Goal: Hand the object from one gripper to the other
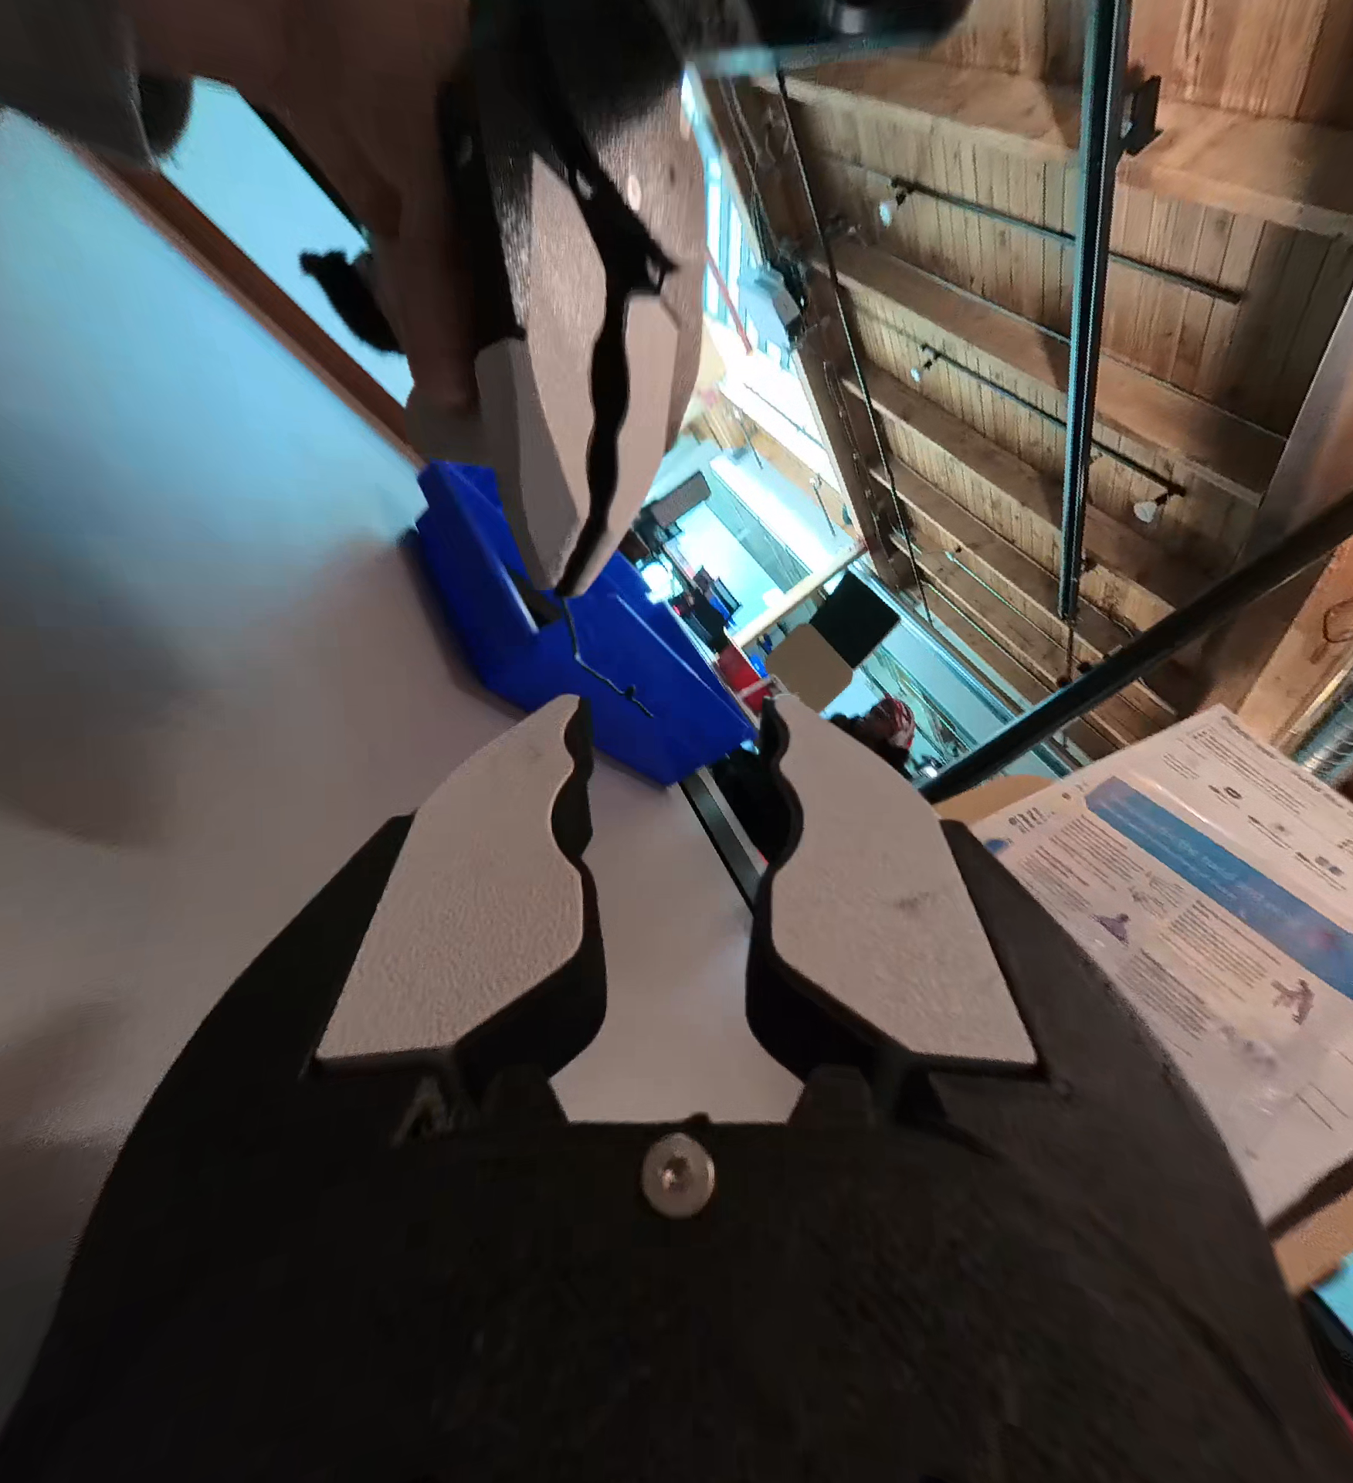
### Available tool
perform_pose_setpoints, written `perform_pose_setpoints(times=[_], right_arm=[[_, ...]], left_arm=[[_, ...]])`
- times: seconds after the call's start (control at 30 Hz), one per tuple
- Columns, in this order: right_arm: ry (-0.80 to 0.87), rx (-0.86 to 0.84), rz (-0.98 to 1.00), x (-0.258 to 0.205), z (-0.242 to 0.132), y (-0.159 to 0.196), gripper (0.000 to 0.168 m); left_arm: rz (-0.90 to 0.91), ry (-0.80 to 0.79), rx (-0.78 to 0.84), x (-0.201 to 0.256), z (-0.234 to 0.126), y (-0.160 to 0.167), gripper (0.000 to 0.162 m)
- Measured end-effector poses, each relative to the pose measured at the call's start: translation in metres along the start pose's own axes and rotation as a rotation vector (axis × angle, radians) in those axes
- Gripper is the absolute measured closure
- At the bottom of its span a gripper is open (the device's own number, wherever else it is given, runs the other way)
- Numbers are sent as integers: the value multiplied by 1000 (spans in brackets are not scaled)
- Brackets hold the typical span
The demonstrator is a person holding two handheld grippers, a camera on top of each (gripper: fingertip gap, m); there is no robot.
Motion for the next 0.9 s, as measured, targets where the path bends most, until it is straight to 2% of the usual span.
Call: perform_pose_setpoints(times=[0.03,0.13,0.2,0.4,0.57,0.9], right_arm=[[-12,29,23,0,-1,-3,132],[-102,68,89,-7,0,-5,133],[-126,54,54,-11,1,-5,136],[-164,20,23,-17,2,-3,145],[-184,-5,-8,-20,3,-1,158],[-190,-45,-19,-22,5,2,165]], left_arm=[[-59,53,-1,0,-1,1,161],[-184,163,21,-1,0,3,161],[-217,195,15,-2,2,6,161],[-169,214,13,1,5,6,161],[-71,158,-24,3,6,8,161],[-49,78,21,-3,4,5,160]])
Point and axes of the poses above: each gripper's, where its closed fingertips meet, z out along the fingers, y out of its underside, x = y × z across the jaws, the point moved 7 cm from there along -z, back along the fingers, and after that the axes turned 1 degree about -x, right-handed, at the moved point
